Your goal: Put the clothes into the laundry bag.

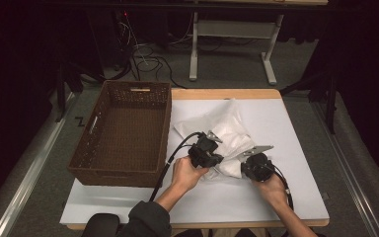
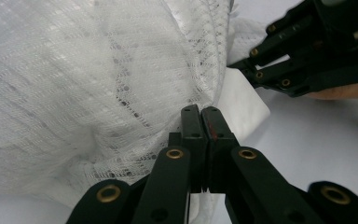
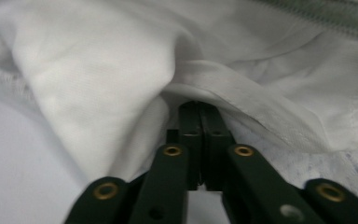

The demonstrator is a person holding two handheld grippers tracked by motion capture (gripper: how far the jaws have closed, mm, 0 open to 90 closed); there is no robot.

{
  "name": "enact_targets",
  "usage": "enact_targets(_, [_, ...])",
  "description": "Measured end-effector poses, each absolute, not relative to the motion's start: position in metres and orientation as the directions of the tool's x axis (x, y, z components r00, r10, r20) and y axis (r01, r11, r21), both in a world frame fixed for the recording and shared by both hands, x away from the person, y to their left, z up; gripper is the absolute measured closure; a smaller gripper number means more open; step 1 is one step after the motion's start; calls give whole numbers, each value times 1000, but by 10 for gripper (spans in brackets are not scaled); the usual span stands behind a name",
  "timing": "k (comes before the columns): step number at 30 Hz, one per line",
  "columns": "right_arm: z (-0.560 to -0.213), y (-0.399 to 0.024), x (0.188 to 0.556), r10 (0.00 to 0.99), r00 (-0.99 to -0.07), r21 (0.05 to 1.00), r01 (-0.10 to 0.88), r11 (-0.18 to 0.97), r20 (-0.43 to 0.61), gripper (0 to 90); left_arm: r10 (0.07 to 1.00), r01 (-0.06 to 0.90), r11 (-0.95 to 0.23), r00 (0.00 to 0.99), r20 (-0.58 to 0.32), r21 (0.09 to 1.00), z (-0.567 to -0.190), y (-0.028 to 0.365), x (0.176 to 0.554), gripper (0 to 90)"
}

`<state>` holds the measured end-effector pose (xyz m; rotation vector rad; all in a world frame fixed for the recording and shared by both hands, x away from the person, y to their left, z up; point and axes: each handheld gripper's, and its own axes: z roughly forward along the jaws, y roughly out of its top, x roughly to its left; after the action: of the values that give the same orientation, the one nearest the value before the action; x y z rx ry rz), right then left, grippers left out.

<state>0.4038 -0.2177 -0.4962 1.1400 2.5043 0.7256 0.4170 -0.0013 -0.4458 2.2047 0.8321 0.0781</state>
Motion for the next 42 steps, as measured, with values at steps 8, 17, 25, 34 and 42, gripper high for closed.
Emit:
enact_targets(8, [-491, -220, 379, 698, -714, 543, 564, 622, -56, 900, 607, 534, -464, 773, -185, 707, -438, 4, 419, 883])
enact_targets(17, [-482, -225, 342, 642, -767, 524, 542, 657, -11, 900, 606, 530, -446, 772, -192, 721, -435, 3, 418, 883])
enact_targets(25, [-471, -201, 351, 655, -755, 604, 506, 615, -35, 591, 608, 535, -446, 769, -196, 718, -435, 4, 419, 882])
enact_targets(34, [-489, -179, 381, 699, -712, 567, 551, 613, -63, 763, 602, 537, -449, 772, -202, 715, -436, 5, 418, 880])
enact_targets(42, [-473, -180, 399, 752, -650, 657, 518, 548, -115, 900, 559, 511, -449, 801, -216, 733, -432, 6, 412, 896])
